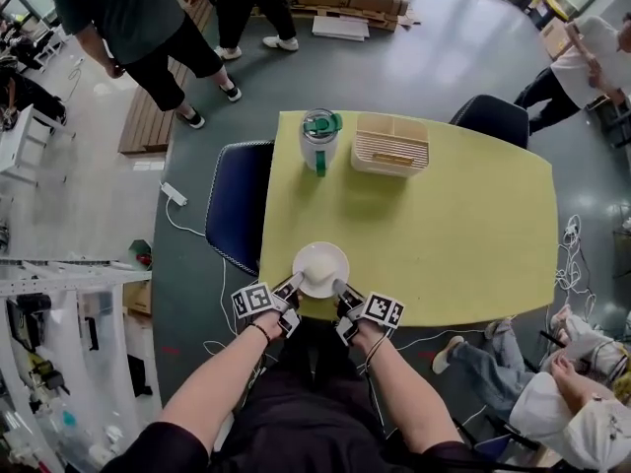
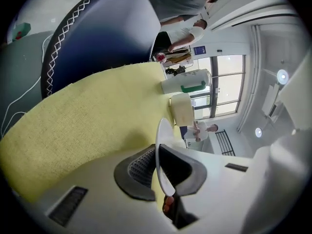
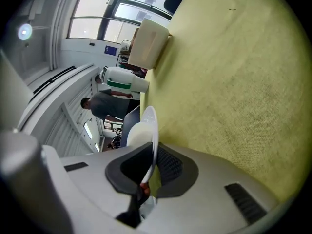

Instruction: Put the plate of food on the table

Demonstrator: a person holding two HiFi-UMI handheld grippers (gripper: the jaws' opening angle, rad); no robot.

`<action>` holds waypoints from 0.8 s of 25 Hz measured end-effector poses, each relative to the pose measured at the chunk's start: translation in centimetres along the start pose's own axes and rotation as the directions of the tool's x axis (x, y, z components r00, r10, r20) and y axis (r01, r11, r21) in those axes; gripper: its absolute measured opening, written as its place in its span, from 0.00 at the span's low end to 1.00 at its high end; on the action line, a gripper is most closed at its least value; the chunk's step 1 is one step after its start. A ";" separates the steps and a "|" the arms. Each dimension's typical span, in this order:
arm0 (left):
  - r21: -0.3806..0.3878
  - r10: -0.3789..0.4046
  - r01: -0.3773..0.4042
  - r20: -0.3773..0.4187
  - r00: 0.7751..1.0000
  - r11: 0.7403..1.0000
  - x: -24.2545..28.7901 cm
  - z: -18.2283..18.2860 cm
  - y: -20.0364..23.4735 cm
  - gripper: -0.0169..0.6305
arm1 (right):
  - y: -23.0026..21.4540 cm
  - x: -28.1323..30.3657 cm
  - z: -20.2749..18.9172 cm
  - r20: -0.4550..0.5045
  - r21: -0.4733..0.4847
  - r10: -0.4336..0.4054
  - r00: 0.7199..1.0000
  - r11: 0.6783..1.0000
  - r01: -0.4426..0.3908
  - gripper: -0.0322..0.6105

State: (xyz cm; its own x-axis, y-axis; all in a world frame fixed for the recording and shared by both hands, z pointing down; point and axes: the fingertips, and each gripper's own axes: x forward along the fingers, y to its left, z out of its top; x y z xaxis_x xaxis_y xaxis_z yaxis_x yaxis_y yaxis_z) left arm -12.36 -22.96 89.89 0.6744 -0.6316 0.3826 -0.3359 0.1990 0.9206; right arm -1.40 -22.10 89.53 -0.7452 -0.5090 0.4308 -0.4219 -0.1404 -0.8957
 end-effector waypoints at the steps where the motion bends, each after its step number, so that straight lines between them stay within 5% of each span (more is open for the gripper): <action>1: 0.000 0.009 -0.009 -0.004 1.000 1.000 0.2 -0.1 0.1 0.06 | -0.3 0.0 -0.1 0.000 0.006 -0.007 1.000 1.000 0.007 0.09; 20: 0.048 0.206 -0.208 0.038 0.978 0.977 -0.3 -0.3 2.1 0.07 | -2.0 0.6 -1.4 -0.035 -0.014 -0.177 0.984 0.984 0.176 0.12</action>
State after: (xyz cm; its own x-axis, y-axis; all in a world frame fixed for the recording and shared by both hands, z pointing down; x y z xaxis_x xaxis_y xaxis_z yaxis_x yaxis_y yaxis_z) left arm -13.06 -22.12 91.71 0.5652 -0.6047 0.5611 -0.5002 0.2897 0.8160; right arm -1.77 -20.92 91.79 -0.6767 -0.4460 0.5859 -0.5537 -0.2162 -0.8041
